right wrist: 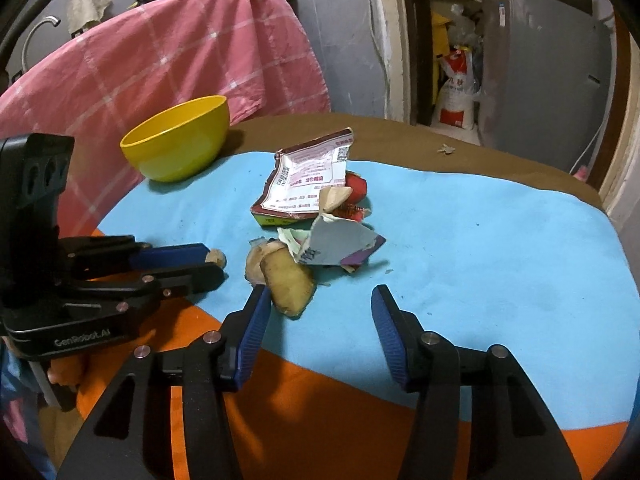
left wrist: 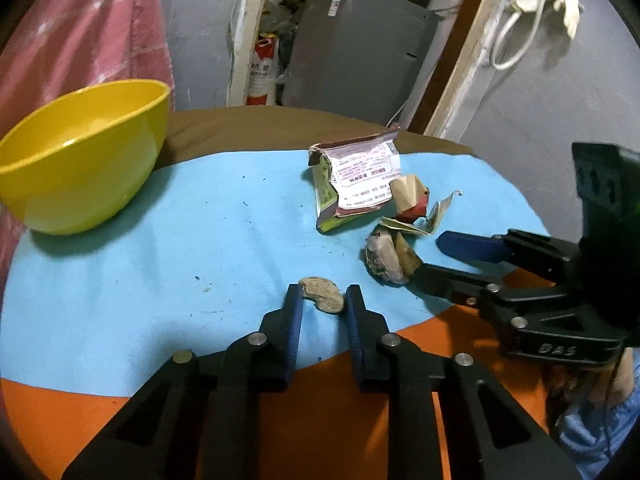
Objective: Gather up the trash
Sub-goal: 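Grasp the brown lump with the right gripper while the left grasps a small shell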
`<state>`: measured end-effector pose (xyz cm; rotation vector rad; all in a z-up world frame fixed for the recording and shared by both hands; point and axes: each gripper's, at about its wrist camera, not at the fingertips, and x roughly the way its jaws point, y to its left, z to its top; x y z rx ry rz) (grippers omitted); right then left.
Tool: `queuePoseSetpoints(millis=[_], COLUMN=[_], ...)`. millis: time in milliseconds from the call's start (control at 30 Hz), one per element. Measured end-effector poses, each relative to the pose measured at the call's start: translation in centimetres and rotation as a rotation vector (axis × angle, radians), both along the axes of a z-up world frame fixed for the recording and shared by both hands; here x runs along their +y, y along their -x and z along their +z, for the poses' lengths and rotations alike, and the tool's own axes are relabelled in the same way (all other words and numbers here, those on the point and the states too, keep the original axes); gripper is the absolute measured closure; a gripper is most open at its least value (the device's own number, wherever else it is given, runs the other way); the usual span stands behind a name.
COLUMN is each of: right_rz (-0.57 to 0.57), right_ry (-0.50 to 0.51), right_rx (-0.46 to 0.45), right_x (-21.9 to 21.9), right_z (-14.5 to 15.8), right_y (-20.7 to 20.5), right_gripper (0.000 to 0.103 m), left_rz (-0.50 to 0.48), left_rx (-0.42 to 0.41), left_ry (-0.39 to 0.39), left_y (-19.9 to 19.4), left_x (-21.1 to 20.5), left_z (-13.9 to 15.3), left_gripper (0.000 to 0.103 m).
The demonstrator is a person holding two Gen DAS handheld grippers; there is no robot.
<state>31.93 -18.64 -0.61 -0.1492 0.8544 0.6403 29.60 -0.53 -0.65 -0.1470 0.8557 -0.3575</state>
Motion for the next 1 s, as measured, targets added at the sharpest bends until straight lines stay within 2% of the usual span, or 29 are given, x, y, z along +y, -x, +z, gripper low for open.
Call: queuePoseSetpoints(millis=[167,233,300,367,567,700,933,1000], right_rz=[0.013,0.016,0.031,0.057,0.048,0.027,0.010,0.009], right_ry=[0.028,0.011,-0.008,-0.015,-0.030,-0.029,-0.034,-0.039], right_rx=[0.006,0.016,0.023,0.029,0.015,-0.032,-0.063,-0.069], right_x=[1.1,1.0,0.8,1.1,0.8,0.6,0.2,0.1], right_z=[-0.2,-0.2,-0.3,-0.4,-0.3,0.0,0.4,0.4], right_y=[-0.3,-0.5,-0.4,-0.3,0.0,0.6,0.8,0.9], right_gripper=[0.053,0.060,0.076,0.084,0.089,0.093,0.093,0.097], left_rz=[0.006,0.007,0.009,0.009,0.017,0.023,0.031,0.034], left_rx=[-0.003,-0.003,-0.004,-0.005,-0.009,-0.011,-0.012,-0.012], left_ry=[-0.010,-0.013,-0.015,-0.018,-0.017,-0.011,0.006,0.015], left_y=[0.1,0.2,0.2,0.2,0.4,0.5,0.6,0.6], left_x=[-0.1,-0.3,-0.3,-0.3,-0.5,-0.4,0.0,0.1], left_z=[0.1,0.2,0.2,0.2,0.1,0.0,0.0,0.0], left_gripper=[0.085,0.085,0.085,0.085,0.085,0.086,0.086,0.086])
